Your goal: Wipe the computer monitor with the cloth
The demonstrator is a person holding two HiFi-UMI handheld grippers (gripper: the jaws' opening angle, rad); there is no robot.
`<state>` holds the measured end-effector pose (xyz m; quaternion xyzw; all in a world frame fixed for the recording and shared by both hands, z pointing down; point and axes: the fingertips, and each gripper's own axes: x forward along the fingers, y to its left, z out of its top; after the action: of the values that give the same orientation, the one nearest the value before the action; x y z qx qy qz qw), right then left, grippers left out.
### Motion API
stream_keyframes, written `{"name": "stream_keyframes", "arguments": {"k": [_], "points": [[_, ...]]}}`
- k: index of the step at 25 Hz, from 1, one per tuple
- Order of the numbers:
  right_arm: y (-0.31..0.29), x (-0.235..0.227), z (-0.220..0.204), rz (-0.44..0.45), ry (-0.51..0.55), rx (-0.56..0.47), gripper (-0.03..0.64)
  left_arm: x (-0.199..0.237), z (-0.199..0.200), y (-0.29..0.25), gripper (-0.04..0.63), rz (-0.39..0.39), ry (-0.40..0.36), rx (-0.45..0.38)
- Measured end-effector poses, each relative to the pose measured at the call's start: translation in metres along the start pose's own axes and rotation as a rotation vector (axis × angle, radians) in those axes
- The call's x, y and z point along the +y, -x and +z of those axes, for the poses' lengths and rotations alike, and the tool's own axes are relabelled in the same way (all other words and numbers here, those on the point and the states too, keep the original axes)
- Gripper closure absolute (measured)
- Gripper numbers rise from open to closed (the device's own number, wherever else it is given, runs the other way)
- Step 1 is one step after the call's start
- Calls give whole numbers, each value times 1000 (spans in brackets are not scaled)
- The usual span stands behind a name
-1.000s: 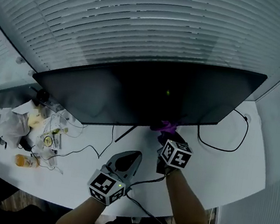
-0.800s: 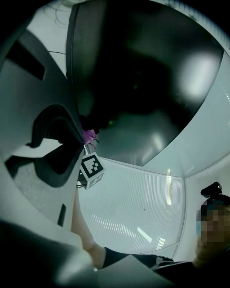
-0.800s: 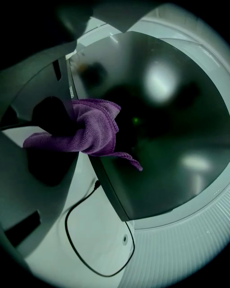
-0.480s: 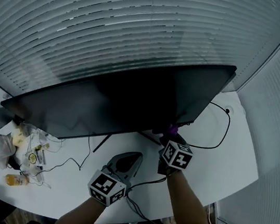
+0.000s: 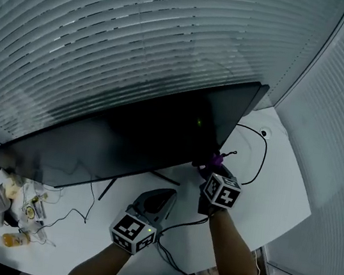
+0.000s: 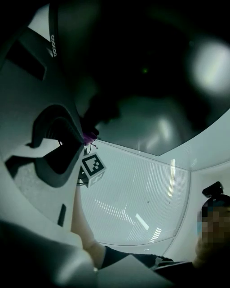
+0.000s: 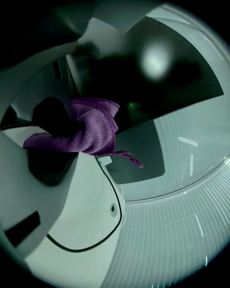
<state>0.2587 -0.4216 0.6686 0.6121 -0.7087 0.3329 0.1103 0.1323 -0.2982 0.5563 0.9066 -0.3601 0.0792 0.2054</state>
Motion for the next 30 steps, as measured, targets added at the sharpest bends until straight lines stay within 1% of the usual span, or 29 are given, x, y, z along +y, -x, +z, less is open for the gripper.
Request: {"name": "stream_keyframes", "arguments": {"k": [5, 9, 14, 17, 19, 21, 25, 30], "points": [[0, -15, 8, -6, -7, -10, 549, -3, 4, -14, 592, -17, -6, 3], [-3, -19, 7, -10, -38, -8, 549, -3, 3, -20, 592, -26, -12, 6], [-2, -19, 10, -10, -11, -9, 549, -3, 6, -19, 592, -28, -16, 5], [4, -18, 15, -9, 28, -19, 549, -6, 9, -16, 592, -28, -24, -3], [10, -20, 18, -16, 28, -27, 549, -9, 12, -12, 592, -31, -32, -11], [18, -18, 27, -22, 49, -46, 549, -10, 15, -8, 592, -32, -39, -19], [29, -6, 60, -14, 129, -95, 549, -11, 28, -3, 592, -33, -44, -34], [46, 9, 98, 1, 181, -153, 549, -17, 49, 3, 592, -42, -73, -71]]}}
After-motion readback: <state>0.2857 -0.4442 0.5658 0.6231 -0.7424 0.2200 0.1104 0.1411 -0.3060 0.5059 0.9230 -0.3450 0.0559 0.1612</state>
